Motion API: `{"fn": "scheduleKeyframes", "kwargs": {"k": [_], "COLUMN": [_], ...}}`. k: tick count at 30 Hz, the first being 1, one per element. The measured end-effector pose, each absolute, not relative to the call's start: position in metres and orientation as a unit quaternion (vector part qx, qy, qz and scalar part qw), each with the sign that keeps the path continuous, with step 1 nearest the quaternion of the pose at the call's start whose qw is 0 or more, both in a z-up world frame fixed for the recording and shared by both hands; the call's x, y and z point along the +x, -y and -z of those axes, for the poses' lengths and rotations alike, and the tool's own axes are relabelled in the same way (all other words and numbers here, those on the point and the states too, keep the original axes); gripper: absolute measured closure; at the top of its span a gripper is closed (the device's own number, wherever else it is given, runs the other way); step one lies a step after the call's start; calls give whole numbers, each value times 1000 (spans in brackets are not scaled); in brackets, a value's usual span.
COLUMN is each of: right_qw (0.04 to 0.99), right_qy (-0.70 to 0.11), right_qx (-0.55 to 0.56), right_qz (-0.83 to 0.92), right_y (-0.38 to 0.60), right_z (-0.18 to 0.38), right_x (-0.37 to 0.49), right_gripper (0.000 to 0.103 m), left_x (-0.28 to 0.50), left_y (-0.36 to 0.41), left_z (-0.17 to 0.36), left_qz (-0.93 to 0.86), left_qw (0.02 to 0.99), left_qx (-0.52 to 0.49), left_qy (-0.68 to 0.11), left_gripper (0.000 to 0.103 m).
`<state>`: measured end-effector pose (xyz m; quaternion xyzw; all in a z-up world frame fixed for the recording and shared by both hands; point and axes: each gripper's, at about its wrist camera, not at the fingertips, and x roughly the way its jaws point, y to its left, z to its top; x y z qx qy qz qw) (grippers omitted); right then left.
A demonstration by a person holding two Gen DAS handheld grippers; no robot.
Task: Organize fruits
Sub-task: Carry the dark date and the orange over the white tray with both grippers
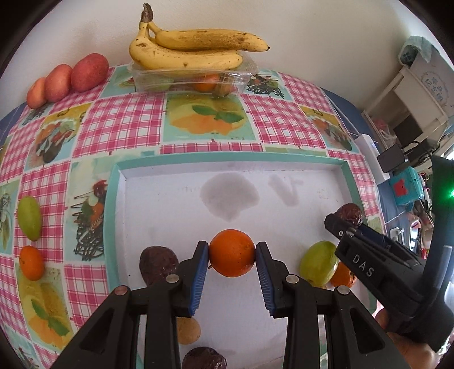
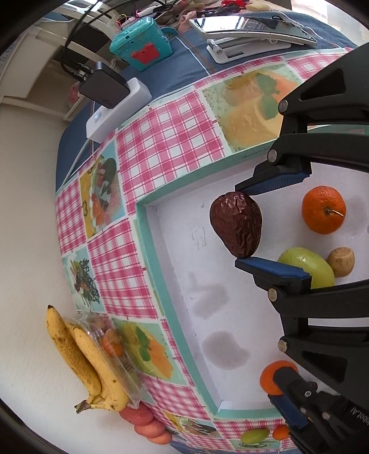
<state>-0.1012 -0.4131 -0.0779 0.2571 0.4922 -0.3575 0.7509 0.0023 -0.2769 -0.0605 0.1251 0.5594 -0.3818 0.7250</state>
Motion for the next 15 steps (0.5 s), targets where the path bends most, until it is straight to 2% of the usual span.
{"fn": "scheduleKeyframes", "kwargs": {"k": [15], "right_qw": [742], "right_qy": [-499], "right_qx": [265], "right_qz": [360], "right_y": [417], "right_z": [88], "right_x": [-106], "right_gripper": [56], "left_x": [7], "left_y": [273], "left_z": [75], "left_qz": [367], "left_qw": [723], "left_qx": [137], "left_qy": [-570], "left_gripper": [67]}}
